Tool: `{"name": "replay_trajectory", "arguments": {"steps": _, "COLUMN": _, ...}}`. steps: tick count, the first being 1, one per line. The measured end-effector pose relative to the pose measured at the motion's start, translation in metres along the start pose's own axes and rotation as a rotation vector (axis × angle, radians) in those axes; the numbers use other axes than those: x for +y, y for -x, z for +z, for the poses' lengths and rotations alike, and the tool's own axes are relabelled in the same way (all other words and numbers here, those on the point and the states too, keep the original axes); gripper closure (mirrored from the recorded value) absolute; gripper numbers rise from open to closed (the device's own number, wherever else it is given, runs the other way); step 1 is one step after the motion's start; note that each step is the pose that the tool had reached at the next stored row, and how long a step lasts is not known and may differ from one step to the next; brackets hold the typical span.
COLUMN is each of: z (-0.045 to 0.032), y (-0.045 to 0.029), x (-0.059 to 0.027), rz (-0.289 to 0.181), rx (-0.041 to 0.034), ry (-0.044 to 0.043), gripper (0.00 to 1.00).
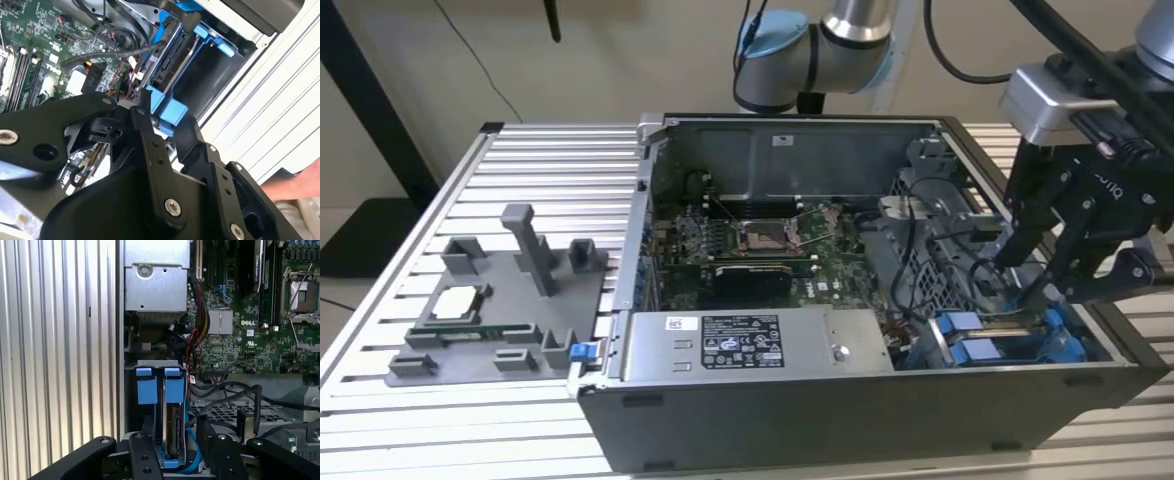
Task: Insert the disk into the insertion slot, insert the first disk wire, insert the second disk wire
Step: 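Insert the disk into the insertion slot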
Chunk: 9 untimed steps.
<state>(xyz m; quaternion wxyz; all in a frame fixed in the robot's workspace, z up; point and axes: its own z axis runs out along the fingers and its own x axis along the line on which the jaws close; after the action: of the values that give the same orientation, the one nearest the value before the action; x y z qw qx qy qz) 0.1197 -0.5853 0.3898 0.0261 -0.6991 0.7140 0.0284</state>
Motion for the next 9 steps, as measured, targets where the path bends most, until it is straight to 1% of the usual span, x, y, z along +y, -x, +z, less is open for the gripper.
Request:
{"name": "replay_trajectory", "arguments": {"steps": 3, "z": -0.0020, "y": 0.0029, "x": 0.0001, "rz": 0.000, "rx": -0.0029, "ry": 0.0000, "gripper": 0.00}}
{"name": "replay_trajectory", "arguments": {"steps": 9, "z": -0.0041, "y": 0.0150, "x": 0.0004, "rz": 0.000, "rx": -0.0123, "ry": 0.0002, "gripper": 0.00}}
